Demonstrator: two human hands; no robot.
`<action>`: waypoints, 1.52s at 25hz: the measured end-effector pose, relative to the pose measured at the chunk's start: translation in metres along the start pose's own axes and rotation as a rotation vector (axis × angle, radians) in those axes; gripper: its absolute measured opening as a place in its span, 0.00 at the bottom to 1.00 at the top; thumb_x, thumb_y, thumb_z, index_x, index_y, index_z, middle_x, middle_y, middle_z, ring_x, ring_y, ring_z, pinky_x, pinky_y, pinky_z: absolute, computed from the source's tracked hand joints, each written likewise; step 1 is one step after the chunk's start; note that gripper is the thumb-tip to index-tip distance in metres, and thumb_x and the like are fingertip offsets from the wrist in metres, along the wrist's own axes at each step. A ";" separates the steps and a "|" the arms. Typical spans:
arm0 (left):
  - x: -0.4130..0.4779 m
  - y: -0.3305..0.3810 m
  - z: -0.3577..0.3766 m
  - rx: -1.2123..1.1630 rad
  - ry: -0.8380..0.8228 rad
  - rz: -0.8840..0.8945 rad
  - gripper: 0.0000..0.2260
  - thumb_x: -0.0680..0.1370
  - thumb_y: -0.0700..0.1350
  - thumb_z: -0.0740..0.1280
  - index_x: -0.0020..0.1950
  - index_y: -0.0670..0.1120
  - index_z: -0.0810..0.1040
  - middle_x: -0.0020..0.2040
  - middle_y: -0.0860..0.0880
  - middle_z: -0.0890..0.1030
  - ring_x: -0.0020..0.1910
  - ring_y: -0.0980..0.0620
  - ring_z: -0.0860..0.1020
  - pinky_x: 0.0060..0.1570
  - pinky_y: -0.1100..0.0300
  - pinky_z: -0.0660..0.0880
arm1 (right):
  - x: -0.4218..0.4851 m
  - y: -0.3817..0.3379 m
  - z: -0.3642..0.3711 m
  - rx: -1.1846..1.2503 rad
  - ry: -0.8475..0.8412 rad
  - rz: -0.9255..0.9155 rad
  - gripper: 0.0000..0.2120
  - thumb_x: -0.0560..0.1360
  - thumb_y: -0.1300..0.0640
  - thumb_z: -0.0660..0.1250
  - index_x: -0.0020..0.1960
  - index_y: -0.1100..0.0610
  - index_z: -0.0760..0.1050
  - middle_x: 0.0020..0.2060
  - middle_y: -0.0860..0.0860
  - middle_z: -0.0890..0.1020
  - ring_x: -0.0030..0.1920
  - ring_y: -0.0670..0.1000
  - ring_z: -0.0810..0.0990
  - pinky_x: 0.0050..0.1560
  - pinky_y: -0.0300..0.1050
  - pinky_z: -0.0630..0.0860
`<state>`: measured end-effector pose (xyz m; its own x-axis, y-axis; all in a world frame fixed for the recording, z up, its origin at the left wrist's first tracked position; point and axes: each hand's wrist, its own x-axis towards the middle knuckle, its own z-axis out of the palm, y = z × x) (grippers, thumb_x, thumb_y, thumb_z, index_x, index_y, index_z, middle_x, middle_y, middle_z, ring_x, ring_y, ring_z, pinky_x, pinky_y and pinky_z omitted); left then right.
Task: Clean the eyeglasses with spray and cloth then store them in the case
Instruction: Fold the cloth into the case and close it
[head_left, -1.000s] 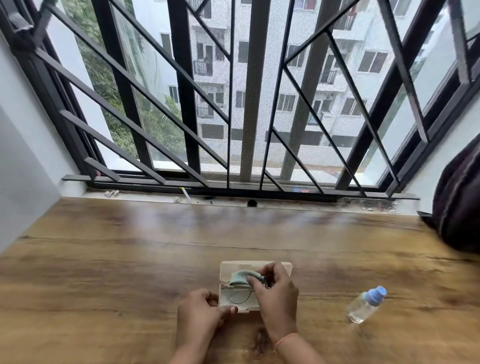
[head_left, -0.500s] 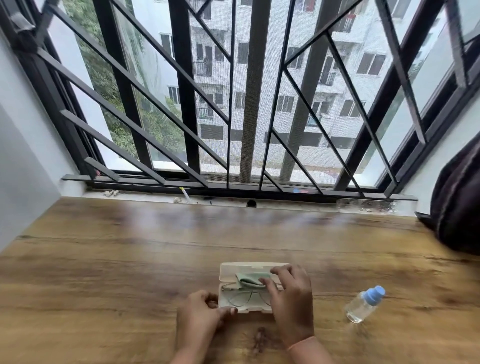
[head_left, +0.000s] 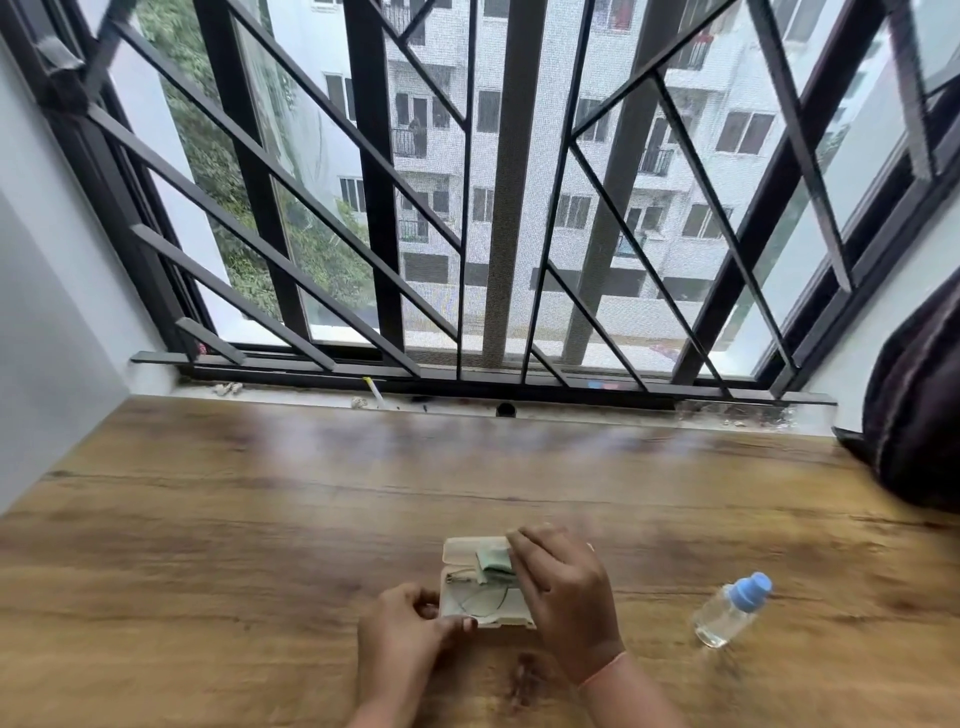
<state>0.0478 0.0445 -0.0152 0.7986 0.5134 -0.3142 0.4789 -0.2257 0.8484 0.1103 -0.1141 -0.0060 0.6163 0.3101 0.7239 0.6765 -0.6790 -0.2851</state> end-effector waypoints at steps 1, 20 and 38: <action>0.000 0.000 0.000 -0.006 0.004 0.001 0.13 0.53 0.45 0.82 0.31 0.48 0.81 0.27 0.51 0.82 0.30 0.54 0.81 0.35 0.56 0.80 | -0.004 -0.001 -0.002 0.022 0.019 -0.014 0.06 0.72 0.60 0.68 0.46 0.58 0.82 0.42 0.50 0.84 0.41 0.51 0.81 0.45 0.43 0.76; 0.006 -0.002 -0.002 -0.173 -0.219 -0.028 0.15 0.55 0.47 0.80 0.36 0.41 0.84 0.33 0.46 0.84 0.36 0.51 0.82 0.40 0.56 0.80 | -0.055 0.012 0.001 0.180 -0.014 -0.198 0.14 0.78 0.62 0.57 0.51 0.61 0.82 0.52 0.54 0.83 0.57 0.52 0.80 0.58 0.46 0.76; 0.009 0.007 0.001 -0.314 -0.031 -0.103 0.05 0.65 0.35 0.77 0.31 0.39 0.83 0.30 0.41 0.82 0.31 0.44 0.82 0.39 0.51 0.81 | -0.027 0.028 -0.017 0.721 -0.040 1.537 0.14 0.50 0.72 0.79 0.33 0.61 0.82 0.33 0.59 0.85 0.41 0.60 0.84 0.50 0.60 0.79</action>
<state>0.0585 0.0462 -0.0127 0.7650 0.4934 -0.4138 0.4257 0.0947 0.8999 0.1058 -0.1521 -0.0229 0.8307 -0.2741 -0.4846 -0.4859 0.0683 -0.8714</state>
